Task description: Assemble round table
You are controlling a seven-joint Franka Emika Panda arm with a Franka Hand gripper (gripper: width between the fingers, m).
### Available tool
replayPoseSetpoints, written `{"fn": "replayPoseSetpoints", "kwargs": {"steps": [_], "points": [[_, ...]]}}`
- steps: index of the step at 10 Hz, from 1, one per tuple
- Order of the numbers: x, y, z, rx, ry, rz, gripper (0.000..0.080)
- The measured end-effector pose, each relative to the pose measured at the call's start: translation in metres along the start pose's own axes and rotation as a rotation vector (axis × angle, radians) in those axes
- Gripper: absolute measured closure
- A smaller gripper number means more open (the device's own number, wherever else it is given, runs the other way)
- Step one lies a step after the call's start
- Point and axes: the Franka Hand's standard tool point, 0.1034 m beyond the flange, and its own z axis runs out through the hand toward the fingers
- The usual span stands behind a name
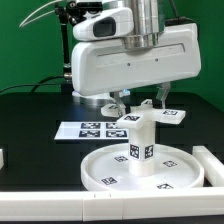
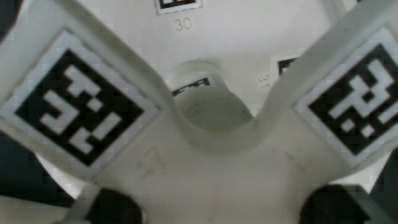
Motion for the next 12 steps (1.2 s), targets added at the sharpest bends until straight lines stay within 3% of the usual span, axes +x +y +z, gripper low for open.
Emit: {"fn": "replayPoseSetpoints", "kwargs": {"steps": [6, 12], "points": [[0.0024, -0.0018, -0.0002, -0.005, 0.039, 0.525, 0.0357], [0.0029, -0.0015, 0.0002, 0.024, 0.052, 0.895, 0.0357]]}}
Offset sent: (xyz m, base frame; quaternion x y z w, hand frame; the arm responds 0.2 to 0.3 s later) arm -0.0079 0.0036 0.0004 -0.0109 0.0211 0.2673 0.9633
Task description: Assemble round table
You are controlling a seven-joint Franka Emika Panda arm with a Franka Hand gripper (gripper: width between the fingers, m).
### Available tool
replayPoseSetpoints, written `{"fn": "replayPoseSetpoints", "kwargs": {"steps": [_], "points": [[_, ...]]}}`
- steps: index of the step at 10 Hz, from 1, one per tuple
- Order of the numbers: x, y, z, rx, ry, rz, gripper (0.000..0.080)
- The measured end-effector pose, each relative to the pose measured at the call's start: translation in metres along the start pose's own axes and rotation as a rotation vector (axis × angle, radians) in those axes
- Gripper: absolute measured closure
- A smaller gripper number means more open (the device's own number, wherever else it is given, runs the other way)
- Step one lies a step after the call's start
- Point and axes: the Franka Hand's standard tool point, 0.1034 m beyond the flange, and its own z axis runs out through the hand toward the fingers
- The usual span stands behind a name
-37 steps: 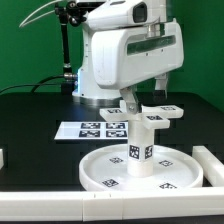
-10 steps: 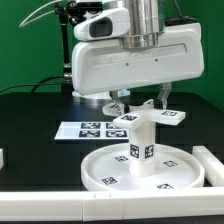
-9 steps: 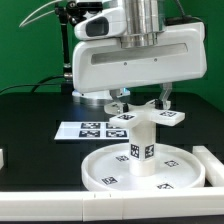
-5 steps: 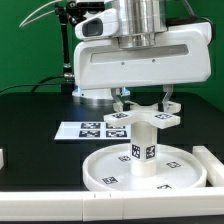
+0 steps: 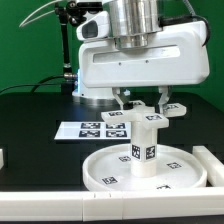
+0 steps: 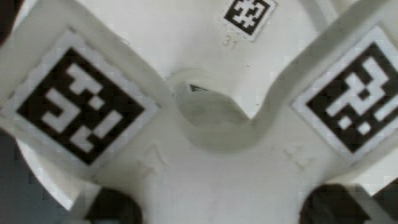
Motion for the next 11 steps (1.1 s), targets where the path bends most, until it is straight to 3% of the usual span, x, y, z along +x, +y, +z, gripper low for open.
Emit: {"fn": "replayPoseSetpoints", "kwargs": {"steps": [6, 11], "points": [[-0.0005, 0.0001, 0.0, 0.021, -0.015, 0.462, 0.0357], [-0.0008, -0.0004, 0.001, 0.062, -0.031, 0.926, 0.0357]]}}
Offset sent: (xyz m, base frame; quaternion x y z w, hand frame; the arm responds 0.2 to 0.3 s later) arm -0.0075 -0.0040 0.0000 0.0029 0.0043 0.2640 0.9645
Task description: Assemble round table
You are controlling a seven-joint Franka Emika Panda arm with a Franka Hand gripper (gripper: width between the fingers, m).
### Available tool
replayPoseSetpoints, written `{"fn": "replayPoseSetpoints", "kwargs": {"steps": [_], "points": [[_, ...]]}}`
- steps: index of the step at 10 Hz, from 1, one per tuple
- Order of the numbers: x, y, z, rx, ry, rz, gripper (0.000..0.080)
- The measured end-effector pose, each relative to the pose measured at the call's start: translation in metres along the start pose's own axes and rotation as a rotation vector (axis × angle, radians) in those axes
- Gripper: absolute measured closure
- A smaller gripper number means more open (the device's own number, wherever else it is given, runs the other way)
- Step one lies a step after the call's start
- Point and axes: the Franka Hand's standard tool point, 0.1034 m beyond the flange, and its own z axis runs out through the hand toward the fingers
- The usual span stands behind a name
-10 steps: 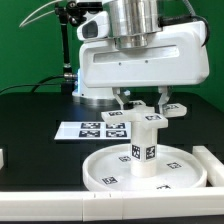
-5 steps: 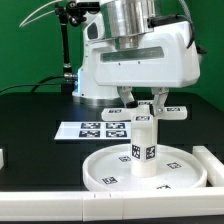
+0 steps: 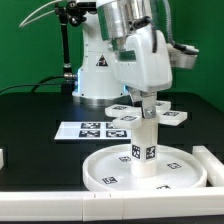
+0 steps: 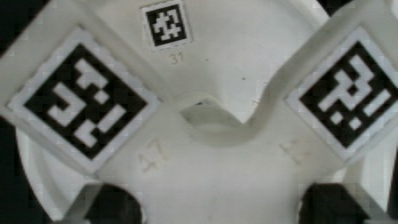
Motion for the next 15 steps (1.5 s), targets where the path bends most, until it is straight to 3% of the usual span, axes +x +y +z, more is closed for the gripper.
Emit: {"fn": "replayPoseSetpoints", "kwargs": {"steps": [3, 6, 7, 11, 13, 15], "points": [[0.0, 0.0, 0.0, 0.015, -0.007, 0.193, 0.0357], [0.0, -0.001, 0.0, 0.015, -0.013, 0.216, 0.0354], [0.002, -0.002, -0.001, 0.014, -0.015, 0.155, 0.0186], [-0.013, -0.008, -0.021, 0.011, -0.04, 0.087, 0.0151], [-0.013, -0.006, -0.018, 0.006, -0.039, 0.061, 0.015], [-0.019, -0.003, -0.015, -0.028, -0.028, -0.181, 0.015]]}}
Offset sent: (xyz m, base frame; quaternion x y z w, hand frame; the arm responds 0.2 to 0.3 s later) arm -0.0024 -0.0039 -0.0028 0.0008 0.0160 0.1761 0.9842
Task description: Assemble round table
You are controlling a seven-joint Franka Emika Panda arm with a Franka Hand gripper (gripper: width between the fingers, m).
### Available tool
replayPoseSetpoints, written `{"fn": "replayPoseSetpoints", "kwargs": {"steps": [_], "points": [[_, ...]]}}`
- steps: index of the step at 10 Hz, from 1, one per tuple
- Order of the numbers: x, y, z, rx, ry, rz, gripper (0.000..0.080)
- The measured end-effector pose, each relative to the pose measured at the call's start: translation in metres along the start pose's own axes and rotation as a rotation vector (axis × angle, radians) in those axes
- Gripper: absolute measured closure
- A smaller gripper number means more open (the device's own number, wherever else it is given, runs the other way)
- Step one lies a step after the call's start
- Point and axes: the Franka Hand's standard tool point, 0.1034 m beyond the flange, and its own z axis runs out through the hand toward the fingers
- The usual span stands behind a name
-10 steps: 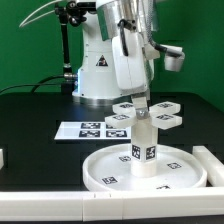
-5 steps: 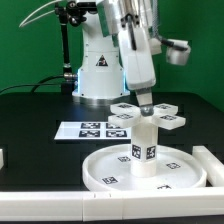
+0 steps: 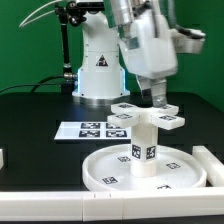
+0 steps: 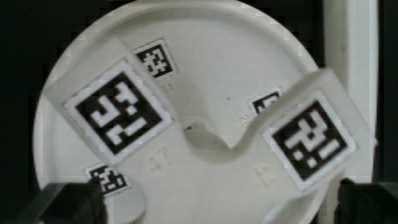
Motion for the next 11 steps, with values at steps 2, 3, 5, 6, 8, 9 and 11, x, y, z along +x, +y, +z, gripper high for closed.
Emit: {"fn": "replayPoseSetpoints", "kwargs": {"steps": [2, 3, 5, 6, 8, 9, 11], "points": [[0.001, -0.0018, -0.0017, -0.006, -0.006, -0.22, 0.015], [0.0009, -0.0026, -0.0023, -0.013, -0.008, -0.363, 0.015], [0.0006, -0.0025, -0.0021, -0.013, -0.008, -0.52, 0.015], [0.0007, -0.0025, -0.002, -0.013, -0.008, -0.59, 0.015], [0.0009, -0.0024, -0.0019, -0.013, -0.009, -0.722, 0.015], [0.0015, -0.0027, -0.0018, -0.015, -0.005, -0.832, 0.015], [0.0051, -0.0063, -0.0029, -0.034, 0.036, -1.142, 0.015]]}}
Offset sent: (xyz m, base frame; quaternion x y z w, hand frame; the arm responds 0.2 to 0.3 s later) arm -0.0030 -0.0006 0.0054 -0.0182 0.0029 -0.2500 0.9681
